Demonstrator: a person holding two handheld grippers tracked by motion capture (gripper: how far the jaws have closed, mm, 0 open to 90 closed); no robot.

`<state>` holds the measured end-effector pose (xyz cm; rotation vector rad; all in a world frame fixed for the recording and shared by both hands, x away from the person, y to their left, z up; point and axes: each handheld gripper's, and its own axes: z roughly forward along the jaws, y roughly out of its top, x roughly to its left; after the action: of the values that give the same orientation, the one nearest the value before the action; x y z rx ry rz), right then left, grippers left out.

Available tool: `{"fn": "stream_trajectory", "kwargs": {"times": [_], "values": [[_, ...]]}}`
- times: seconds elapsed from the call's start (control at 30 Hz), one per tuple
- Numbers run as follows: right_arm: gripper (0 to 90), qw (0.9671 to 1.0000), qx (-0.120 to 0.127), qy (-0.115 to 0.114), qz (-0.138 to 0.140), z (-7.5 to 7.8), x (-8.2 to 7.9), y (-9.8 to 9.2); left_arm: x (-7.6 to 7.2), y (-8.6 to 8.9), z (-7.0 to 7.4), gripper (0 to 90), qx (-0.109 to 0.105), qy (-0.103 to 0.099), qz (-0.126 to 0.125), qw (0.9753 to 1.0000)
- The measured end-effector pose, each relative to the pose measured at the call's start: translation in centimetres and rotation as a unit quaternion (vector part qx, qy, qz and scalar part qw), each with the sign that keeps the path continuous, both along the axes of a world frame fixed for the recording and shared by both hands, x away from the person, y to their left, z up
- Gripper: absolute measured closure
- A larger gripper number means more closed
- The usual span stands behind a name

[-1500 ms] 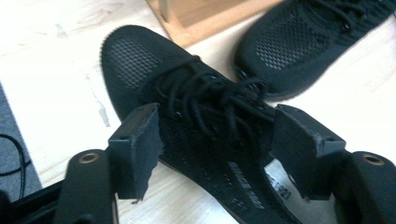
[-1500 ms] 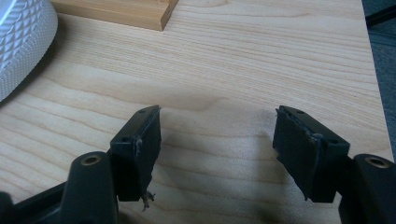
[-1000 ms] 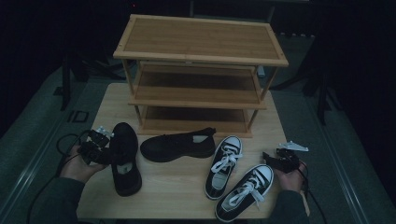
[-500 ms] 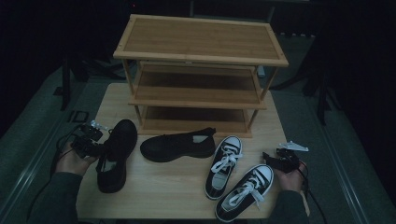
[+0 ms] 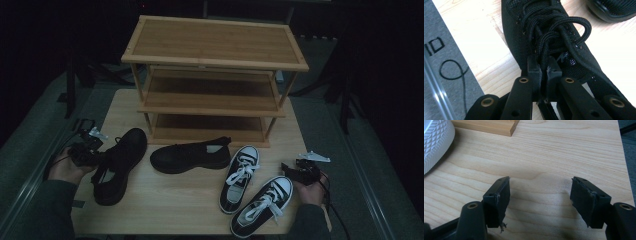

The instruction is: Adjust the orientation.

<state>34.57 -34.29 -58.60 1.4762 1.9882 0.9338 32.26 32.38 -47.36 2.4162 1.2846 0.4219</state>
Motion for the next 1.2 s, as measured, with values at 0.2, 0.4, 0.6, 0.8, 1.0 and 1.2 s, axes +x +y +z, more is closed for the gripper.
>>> {"fn": "stream_trajectory", "kwargs": {"times": [0.2, 0.4, 0.6, 0.8, 1.0, 1.2], "values": [[31.8, 1.0, 0.0, 0.0, 0.0, 0.0, 0.0, 0.0, -0.6, 0.2, 0.4, 86.5, -0.012, -0.011, -0.03, 0.9994], [31.8, 1.0, 0.0, 0.0, 0.0, 0.0, 0.0, 0.0, -0.4, 0.7, 0.4, 86.5, -0.023, -0.008, -0.065, 0.9976], [31.8, 1.0, 0.0, 0.0, 0.0, 0.0, 0.0, 0.0, 0.4, 1.0, -0.1, 85.9, -0.03, -0.015, -0.088, 0.9956], [31.8, 1.0, 0.0, 0.0, 0.0, 0.0, 0.0, 0.0, 0.7, 1.3, 0.0, 70.4, -0.065, -0.014, -0.065, 0.9956], [31.8, 1.0, 0.0, 0.0, 0.0, 0.0, 0.0, 0.0, 0.2, 1.2, 2.0, 53.9, -0.082, -0.042, -0.022, 0.9955], [31.8, 1.0, 0.001, 0.0, -0.001, 0.0, 0.0, 0.0, 0.2, 0.5, 3.5, 51.9, -0.091, -0.057, -0.018, 0.994]]}}
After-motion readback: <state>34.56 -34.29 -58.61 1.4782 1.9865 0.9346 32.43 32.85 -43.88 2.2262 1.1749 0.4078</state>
